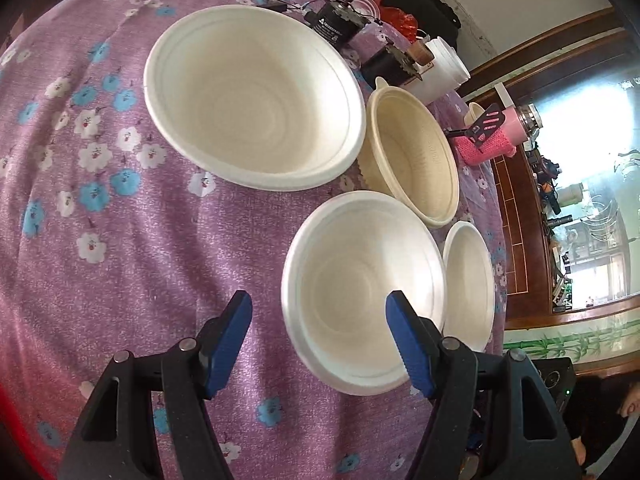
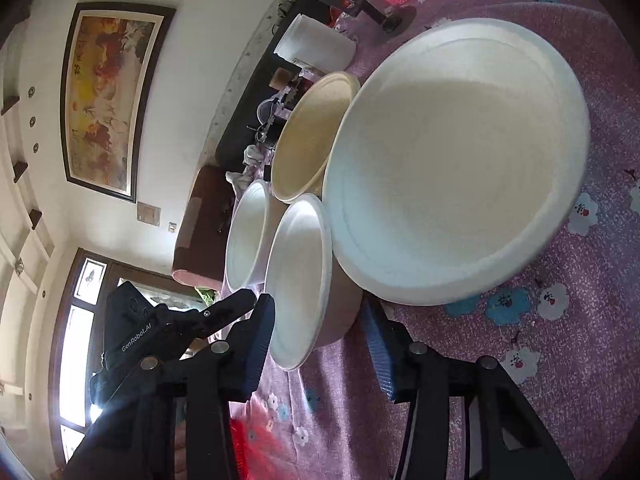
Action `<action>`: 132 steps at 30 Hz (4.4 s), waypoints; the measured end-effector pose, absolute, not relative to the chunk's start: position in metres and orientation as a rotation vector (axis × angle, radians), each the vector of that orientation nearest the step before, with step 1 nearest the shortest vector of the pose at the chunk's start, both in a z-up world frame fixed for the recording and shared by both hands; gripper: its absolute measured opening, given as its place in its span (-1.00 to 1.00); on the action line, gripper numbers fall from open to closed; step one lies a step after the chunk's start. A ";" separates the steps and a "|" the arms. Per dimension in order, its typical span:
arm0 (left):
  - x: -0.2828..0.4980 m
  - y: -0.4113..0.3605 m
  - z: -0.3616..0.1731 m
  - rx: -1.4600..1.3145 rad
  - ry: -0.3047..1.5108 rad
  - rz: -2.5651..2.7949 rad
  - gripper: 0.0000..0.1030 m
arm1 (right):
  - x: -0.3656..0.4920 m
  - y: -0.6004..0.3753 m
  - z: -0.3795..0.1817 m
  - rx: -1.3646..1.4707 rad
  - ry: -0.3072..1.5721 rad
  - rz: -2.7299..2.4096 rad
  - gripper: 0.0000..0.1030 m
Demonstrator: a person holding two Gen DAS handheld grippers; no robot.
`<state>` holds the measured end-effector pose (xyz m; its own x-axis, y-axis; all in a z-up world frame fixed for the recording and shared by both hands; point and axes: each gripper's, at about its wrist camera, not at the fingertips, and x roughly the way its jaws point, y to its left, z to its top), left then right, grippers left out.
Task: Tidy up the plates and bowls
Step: 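Move the left gripper to the rim of a white bowl, then close the left gripper on the white bowl rim, then carry the white bowl with the left gripper onto the red plates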
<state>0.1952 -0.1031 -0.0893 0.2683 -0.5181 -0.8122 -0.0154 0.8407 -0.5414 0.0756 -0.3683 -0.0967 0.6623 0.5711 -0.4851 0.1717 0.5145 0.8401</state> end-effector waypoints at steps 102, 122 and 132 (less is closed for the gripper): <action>-0.031 0.203 -0.031 -0.338 1.144 0.098 -0.78 | 0.031 -0.031 -0.069 0.544 1.121 0.724 -0.84; -0.051 0.238 -0.009 -0.356 1.078 0.153 -0.74 | 0.050 0.004 -0.084 0.447 1.214 0.753 -0.78; -0.048 0.235 0.008 -0.379 1.031 0.120 -0.73 | 0.053 -0.009 -0.061 0.446 1.181 0.801 -0.24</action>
